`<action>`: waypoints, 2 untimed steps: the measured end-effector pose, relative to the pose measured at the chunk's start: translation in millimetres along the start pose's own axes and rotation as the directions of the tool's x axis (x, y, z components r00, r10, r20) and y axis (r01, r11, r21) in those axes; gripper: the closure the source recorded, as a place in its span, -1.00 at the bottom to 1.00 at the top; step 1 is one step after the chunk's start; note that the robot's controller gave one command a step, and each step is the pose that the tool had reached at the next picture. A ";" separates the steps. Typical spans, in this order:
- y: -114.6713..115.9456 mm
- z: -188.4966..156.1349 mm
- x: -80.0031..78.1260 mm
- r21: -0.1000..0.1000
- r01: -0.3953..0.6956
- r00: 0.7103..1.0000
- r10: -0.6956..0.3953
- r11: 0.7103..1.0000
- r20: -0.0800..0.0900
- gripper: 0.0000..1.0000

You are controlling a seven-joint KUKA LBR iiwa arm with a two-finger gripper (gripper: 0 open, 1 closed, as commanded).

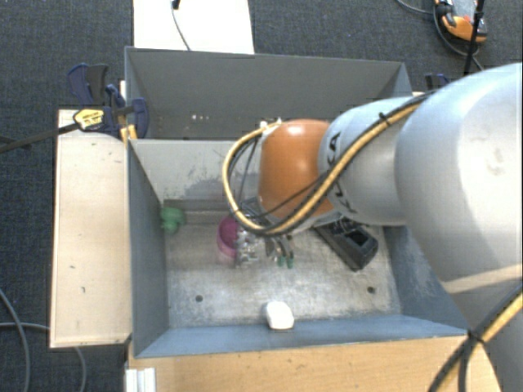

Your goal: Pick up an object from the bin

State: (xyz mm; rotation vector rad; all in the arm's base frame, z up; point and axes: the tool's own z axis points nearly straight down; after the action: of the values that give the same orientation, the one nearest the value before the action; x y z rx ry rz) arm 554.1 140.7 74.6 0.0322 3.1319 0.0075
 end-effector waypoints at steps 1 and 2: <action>-1.0 2.6 1.7 0.002 -0.003 1.000 0.003 1.000 -0.005 -1.00; 0.3 0.0 -0.1 -0.001 -0.003 1.000 0.003 1.000 0.001 1.00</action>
Offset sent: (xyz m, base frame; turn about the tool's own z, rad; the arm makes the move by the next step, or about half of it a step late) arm 0.0000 0.0000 0.0000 0.0000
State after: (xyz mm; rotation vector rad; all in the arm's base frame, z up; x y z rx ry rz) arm 554.3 141.0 74.6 0.0371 3.1314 0.0083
